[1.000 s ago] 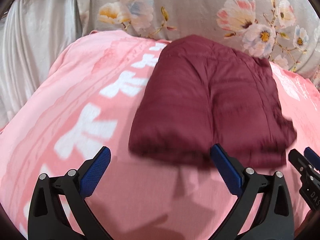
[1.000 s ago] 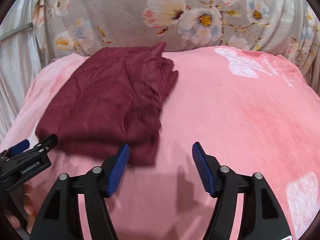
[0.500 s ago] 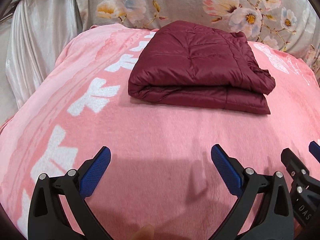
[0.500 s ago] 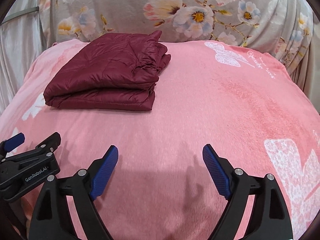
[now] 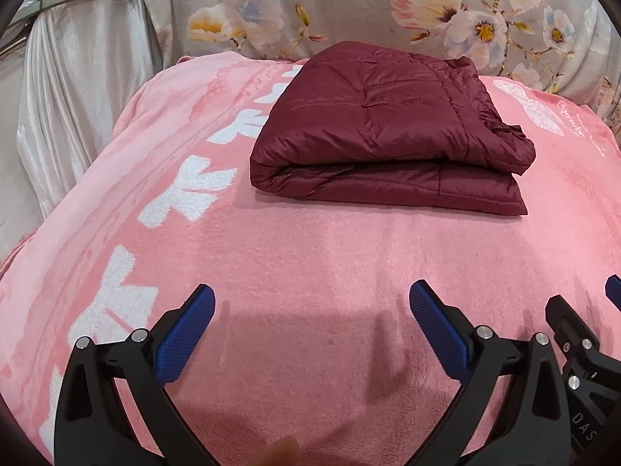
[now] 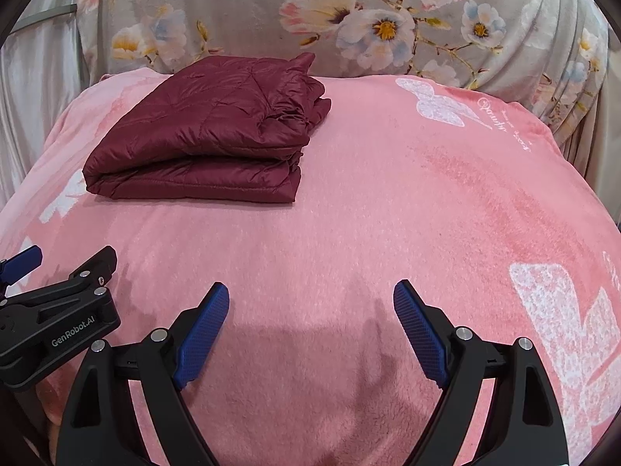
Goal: Fold large clothes
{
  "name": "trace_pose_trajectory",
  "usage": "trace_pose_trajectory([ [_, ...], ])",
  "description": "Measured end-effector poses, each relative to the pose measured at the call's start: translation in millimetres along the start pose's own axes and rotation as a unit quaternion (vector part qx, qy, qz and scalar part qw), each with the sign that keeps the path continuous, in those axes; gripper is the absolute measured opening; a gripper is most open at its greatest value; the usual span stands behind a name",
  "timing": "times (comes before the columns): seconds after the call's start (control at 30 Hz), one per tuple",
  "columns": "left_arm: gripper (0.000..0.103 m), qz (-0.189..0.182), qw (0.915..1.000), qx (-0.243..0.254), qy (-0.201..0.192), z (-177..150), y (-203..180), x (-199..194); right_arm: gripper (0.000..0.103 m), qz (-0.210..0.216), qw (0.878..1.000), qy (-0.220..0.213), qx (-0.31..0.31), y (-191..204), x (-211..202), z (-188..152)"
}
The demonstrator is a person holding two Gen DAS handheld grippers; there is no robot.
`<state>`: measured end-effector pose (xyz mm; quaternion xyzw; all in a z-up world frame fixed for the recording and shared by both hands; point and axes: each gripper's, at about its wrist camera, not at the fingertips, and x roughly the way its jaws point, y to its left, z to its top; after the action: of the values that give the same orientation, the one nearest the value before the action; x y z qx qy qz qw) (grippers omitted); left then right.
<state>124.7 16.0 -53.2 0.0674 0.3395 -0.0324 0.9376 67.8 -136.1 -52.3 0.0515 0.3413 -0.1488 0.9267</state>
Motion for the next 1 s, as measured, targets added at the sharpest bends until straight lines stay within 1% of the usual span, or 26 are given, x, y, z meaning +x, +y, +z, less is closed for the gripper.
trace_pose_trajectory([
  [0.37,0.098,0.003,1.0,0.001,-0.005,-0.1,-0.3,-2.1,0.085,0.001,1.0,-0.001,-0.001,1.3,-0.6,-0.4],
  [0.77,0.098,0.012,0.9999,-0.004,-0.01,-0.9,1.2,-4.9,0.085,-0.004,1.0,-0.007,-0.022,9.8,-2.3,-0.3],
  [1.0,0.098,0.013,0.9999,-0.007,-0.006,-3.7,3.6,-6.5,0.085,-0.001,1.0,-0.011,-0.022,10.2,-3.7,0.0],
])
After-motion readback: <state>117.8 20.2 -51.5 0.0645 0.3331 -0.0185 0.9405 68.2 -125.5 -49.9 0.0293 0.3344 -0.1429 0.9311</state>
